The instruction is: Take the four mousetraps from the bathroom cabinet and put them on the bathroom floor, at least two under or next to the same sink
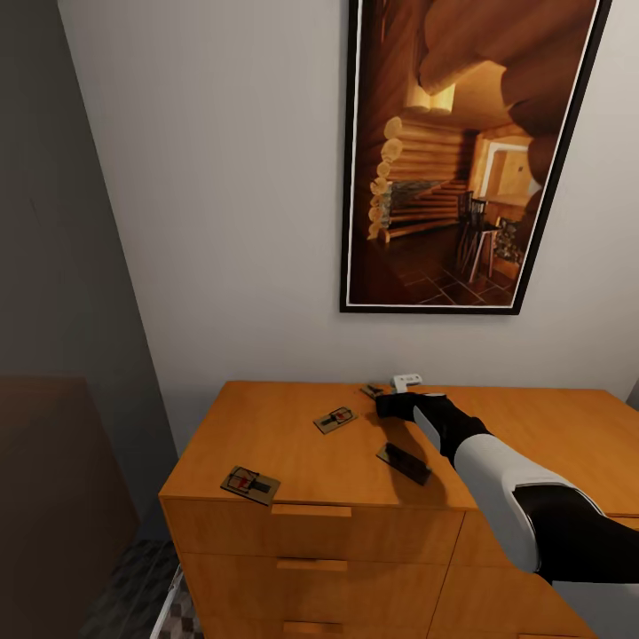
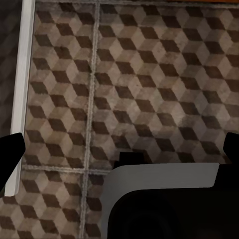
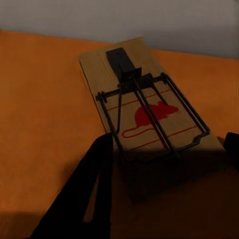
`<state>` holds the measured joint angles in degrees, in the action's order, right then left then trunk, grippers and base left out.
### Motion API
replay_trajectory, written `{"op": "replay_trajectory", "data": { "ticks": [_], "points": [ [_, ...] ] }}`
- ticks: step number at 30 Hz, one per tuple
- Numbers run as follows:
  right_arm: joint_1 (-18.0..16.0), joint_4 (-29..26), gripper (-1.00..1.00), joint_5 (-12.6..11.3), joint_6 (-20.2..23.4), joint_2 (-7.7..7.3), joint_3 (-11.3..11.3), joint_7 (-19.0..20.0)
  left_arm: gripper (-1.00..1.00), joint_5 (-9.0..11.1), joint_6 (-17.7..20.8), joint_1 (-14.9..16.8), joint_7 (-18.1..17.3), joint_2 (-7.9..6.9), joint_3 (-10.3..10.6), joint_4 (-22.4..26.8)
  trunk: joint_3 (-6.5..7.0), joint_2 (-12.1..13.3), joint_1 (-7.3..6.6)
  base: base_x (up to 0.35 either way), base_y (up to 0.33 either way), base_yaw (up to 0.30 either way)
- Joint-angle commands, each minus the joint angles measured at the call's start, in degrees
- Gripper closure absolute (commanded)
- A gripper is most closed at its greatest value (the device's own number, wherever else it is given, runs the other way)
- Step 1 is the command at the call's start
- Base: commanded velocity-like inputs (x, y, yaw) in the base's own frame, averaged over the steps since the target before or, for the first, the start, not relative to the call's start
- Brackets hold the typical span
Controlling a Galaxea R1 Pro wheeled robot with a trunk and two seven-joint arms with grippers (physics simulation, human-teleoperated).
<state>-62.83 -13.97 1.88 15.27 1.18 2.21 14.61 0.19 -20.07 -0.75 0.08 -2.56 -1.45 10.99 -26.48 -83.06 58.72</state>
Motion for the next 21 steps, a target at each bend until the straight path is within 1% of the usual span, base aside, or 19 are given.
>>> {"op": "replay_trajectory", "data": {
  "ticks": [1, 21],
  "points": [
    [0.0, 0.3, 1.00, 0.7, 0.3, -0.03, 0.3, 0.0, -1.00, 0.0, -0.1, 0.0, 0.0, 0.01, -0.1, 0.1, -0.06, 0.0, 0.01, 0.000, 0.000, 0.000],
    [0.0, 0.2, 1.00, 0.8, 0.3, 0.22, 0.3, 0.1, -1.00, 0.0, -0.1, 0.0, 0.0, 0.01, -0.2, -0.1, -0.06, 0.0, 0.01, 0.000, 0.000, 0.000]
  ]
}}
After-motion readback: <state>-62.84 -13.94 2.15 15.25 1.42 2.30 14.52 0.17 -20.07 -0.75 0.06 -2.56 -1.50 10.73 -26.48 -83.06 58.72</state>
